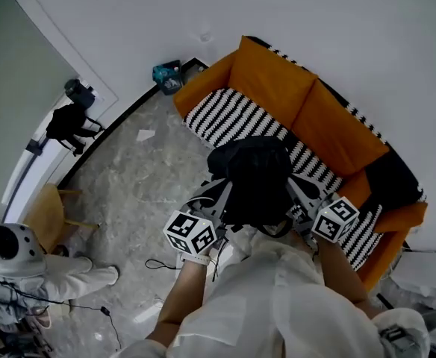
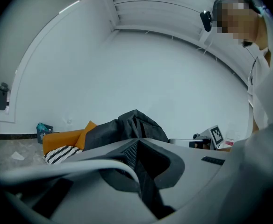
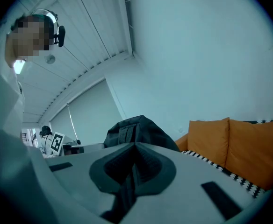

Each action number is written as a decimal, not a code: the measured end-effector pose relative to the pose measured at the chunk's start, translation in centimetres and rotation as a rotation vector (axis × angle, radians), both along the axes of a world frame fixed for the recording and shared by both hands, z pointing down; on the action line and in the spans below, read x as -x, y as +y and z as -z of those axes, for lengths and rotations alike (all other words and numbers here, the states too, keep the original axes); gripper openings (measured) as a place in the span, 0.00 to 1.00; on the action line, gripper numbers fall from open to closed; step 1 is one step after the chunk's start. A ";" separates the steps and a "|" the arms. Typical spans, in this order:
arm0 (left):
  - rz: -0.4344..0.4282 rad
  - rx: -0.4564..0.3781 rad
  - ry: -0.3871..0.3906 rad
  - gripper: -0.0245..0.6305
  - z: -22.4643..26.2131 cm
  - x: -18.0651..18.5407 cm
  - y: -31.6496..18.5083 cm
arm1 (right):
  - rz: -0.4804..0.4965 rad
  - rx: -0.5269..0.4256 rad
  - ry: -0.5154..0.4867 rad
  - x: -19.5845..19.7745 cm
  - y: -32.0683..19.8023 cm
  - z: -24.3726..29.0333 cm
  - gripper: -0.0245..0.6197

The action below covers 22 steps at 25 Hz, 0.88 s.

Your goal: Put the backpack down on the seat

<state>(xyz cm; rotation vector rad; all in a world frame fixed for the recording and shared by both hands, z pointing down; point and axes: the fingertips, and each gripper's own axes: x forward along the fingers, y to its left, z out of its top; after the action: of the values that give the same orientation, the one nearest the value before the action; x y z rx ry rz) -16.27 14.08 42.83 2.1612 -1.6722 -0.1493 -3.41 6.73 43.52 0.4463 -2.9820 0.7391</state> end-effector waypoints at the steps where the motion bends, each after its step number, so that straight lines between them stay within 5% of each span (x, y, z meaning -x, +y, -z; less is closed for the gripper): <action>1: 0.003 0.002 0.005 0.07 0.0 0.2 -1.1 | 0.003 0.006 -0.005 0.1 -1.0 0.0 0.07; 11: -0.021 -0.004 -0.015 0.08 1.1 1.1 -11.9 | -0.004 -0.002 -0.045 0.5 -10.7 1.1 0.07; 22: -0.135 -0.013 -0.015 0.07 1.1 -1.0 -20.9 | -0.124 -0.020 -0.058 -1.8 -19.1 1.3 0.07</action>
<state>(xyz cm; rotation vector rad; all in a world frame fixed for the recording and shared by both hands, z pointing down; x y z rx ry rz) -15.30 -6.85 41.69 2.2820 -1.5308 -0.1059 -1.57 -12.35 42.19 0.6272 -3.0407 0.7440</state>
